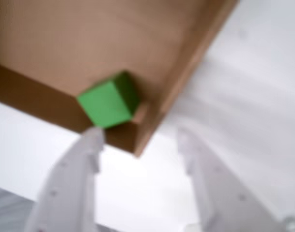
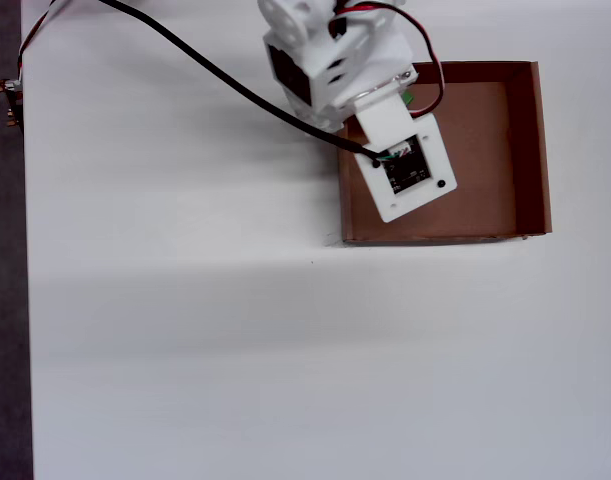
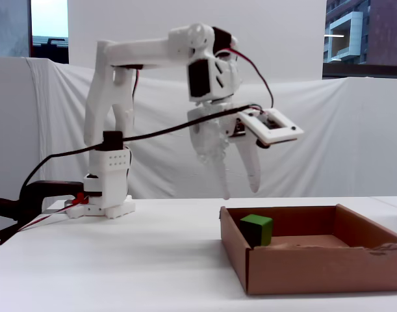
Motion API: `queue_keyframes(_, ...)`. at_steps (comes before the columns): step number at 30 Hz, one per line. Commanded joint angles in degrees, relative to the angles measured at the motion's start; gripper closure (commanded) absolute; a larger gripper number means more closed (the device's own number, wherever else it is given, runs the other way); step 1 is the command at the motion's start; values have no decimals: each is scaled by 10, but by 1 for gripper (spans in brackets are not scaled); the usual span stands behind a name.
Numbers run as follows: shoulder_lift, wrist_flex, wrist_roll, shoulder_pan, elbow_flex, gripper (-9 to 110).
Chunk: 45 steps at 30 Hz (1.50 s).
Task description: Grasp a green cube and put it in a box.
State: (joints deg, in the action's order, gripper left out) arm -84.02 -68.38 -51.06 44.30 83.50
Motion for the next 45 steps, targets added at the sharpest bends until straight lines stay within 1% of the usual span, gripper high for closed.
queue_keyframes(1, -87, 3, 4, -28, 41, 80)
queue_keyframes(8, -249, -13, 9, -122, 178, 80)
queue_keyframes(14, -392, -22, 9, -235, 301, 80)
queue_keyframes(19, -524, -15, 4, -351, 419, 80)
queue_keyframes(29, -744, -19, 2, -498, 633, 80)
queue_keyframes(33, -848, -31, 2, -532, 715, 80)
queue_keyframes(38, -958, -67, 2, -548, 766, 80)
queue_keyframes(45, -984, -40, 2, -563, 811, 80)
